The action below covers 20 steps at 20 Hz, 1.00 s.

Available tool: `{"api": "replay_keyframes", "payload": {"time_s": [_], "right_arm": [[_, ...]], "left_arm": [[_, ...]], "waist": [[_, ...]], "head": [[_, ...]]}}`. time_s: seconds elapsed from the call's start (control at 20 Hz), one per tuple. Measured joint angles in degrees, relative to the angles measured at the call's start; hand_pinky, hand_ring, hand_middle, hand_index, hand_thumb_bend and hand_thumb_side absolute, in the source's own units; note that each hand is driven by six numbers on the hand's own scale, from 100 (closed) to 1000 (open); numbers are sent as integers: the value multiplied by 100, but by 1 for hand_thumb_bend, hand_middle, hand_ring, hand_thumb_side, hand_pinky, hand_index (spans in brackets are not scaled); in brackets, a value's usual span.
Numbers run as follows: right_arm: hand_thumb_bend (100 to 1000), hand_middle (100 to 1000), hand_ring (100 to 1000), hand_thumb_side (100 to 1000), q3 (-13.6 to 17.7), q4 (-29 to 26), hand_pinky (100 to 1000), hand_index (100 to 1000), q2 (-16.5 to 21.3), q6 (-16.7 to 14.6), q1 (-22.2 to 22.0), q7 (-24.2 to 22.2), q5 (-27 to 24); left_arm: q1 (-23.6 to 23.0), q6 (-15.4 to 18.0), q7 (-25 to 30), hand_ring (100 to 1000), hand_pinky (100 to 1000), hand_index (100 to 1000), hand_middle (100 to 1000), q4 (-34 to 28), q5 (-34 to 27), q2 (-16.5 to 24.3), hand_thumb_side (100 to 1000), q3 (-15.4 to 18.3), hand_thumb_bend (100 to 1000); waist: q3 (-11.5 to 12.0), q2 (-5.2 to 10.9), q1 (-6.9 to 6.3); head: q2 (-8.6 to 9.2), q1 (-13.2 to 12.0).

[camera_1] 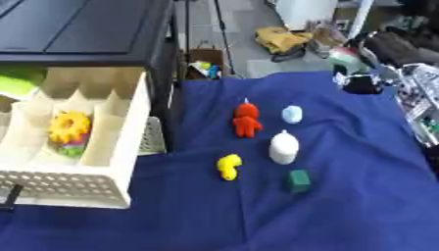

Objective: Pick up objects from table and place into drawer.

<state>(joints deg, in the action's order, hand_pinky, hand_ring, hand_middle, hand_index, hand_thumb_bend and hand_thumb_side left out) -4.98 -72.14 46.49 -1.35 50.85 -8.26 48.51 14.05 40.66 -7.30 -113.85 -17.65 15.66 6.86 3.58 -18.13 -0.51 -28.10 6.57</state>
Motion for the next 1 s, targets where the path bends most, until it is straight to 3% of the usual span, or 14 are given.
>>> {"api": "replay_keyframes", "payload": {"time_s": [0.3,0.65,1.0], "right_arm": [[100,680,841,325,-138,-1154,736,727,161,145,23,-2,-384],[100,669,838,376,-448,-2247,737,720,213,252,360,-147,-810],[100,678,836,385,-889,-2867,732,724,-217,233,891,-514,-1052]], "left_arm": [[-13,-17,-12,765,610,896,761,0,-39,48,1000,1,380],[-27,-47,-29,764,611,895,760,0,-98,118,1000,2,379],[-33,-65,-21,763,611,895,759,0,-167,153,1000,3,379]], "waist": [[-8,85,79],[-2,190,169],[69,251,205]], "head": [[-5,-65],[-12,-140],[-61,-156]]}}
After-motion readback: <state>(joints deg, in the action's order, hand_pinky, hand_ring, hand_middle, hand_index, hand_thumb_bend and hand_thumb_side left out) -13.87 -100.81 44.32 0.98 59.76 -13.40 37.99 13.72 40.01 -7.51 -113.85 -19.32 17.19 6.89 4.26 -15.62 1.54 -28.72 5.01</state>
